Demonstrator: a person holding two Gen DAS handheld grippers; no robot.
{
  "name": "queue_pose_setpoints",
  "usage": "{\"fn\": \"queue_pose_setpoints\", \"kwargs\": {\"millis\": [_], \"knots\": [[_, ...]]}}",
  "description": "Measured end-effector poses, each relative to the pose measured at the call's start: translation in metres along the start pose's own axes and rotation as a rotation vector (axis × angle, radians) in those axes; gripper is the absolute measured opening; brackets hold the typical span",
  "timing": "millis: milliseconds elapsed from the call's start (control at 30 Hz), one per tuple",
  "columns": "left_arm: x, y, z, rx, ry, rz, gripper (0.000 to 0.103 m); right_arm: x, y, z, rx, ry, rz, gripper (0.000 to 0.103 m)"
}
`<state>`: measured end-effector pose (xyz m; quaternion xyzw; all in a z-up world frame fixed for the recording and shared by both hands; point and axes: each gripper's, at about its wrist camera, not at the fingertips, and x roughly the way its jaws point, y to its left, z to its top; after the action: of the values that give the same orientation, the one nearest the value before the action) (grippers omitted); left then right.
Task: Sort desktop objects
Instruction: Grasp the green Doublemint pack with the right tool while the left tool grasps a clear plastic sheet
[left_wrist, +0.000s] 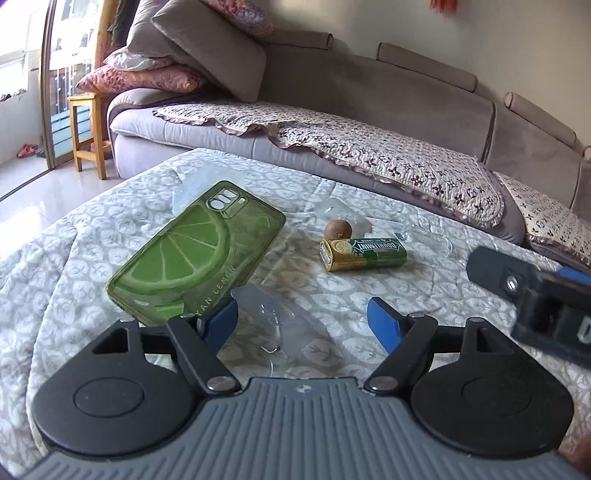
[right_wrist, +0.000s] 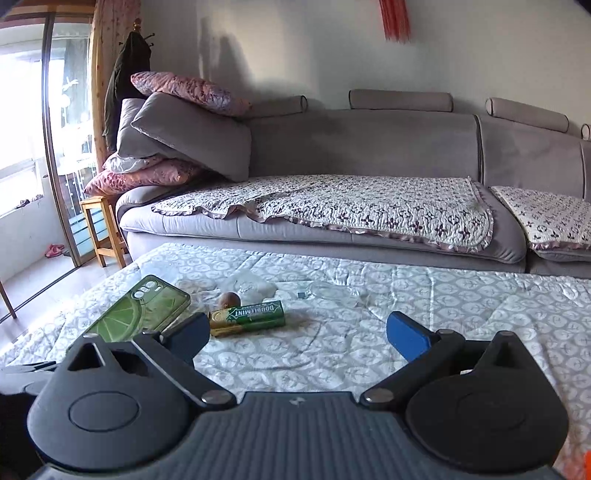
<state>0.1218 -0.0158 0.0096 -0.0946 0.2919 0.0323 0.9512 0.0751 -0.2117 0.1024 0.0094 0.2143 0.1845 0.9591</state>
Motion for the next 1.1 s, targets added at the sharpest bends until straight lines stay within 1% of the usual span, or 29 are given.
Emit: {"fn": "queue_pose_setpoints", "kwargs": {"millis": [67, 133, 233, 300, 367, 400, 533, 600, 667, 733, 767, 800, 833, 867, 900, 933, 1000, 1033, 1100], "knots": [[0.001, 0.0, 0.0, 0.01, 0.001, -0.002, 0.076, 0.009, -0.002, 0.003, -0.013, -0.002, 0.031, 0.103], [0.002, 0.003, 0.001, 0.009, 0.004, -0.005, 0.076, 0.024, -0.003, 0.007, -0.033, 0.019, 0.064, 0.103], [0.005, 0.005, 0.001, 0.011, 0.004, 0.0, 0.076, 0.046, 0.0, 0.017, -0.03, 0.056, 0.142, 0.103], [0.007, 0.005, 0.001, 0.016, 0.006, 0.004, 0.076, 0.063, 0.007, 0.024, -0.047, 0.095, 0.193, 0.103], [0.008, 0.005, 0.001, 0.016, 0.012, 0.003, 0.075, 0.076, 0.014, 0.029, -0.075, 0.124, 0.221, 0.103], [0.009, 0.005, 0.001, 0.017, 0.015, 0.001, 0.075, 0.084, 0.018, 0.03, -0.09, 0.155, 0.236, 0.103], [0.006, 0.003, -0.001, 0.023, 0.017, -0.003, 0.075, 0.112, 0.034, 0.031, -0.164, 0.239, 0.202, 0.103], [0.008, 0.003, 0.0, 0.017, 0.02, -0.006, 0.075, 0.121, 0.037, 0.031, -0.184, 0.274, 0.189, 0.103], [0.008, 0.003, 0.001, 0.007, 0.024, -0.008, 0.075, 0.125, 0.037, 0.029, -0.189, 0.303, 0.195, 0.103], [0.008, 0.005, 0.001, 0.0, 0.026, -0.01, 0.075, 0.128, 0.038, 0.024, -0.2, 0.33, 0.196, 0.1], [0.01, 0.005, 0.002, 0.0, 0.03, -0.009, 0.073, 0.129, 0.038, 0.022, -0.206, 0.35, 0.2, 0.093], [0.011, 0.005, 0.002, 0.001, 0.033, -0.008, 0.071, 0.131, 0.038, 0.02, -0.207, 0.369, 0.193, 0.083], [0.012, 0.005, 0.002, 0.001, 0.036, -0.01, 0.062, 0.131, 0.036, 0.019, -0.202, 0.378, 0.182, 0.081], [0.013, 0.006, 0.002, -0.005, 0.05, -0.018, 0.046, 0.13, 0.035, 0.018, -0.187, 0.382, 0.186, 0.081], [0.014, 0.006, 0.003, -0.009, 0.066, -0.028, 0.04, 0.129, 0.034, 0.018, -0.182, 0.385, 0.189, 0.08], [0.015, 0.006, 0.003, -0.008, 0.078, -0.03, 0.027, 0.127, 0.033, 0.018, -0.183, 0.383, 0.189, 0.08], [0.014, 0.007, 0.003, -0.005, 0.074, -0.03, 0.023, 0.124, 0.032, 0.019, -0.17, 0.381, 0.179, 0.08], [0.012, 0.007, 0.004, -0.004, 0.061, -0.03, 0.014, 0.122, 0.03, 0.019, -0.168, 0.378, 0.178, 0.08], [0.006, 0.007, 0.006, -0.001, 0.043, -0.057, 0.009, 0.117, 0.028, 0.019, -0.159, 0.364, 0.167, 0.08]]}}
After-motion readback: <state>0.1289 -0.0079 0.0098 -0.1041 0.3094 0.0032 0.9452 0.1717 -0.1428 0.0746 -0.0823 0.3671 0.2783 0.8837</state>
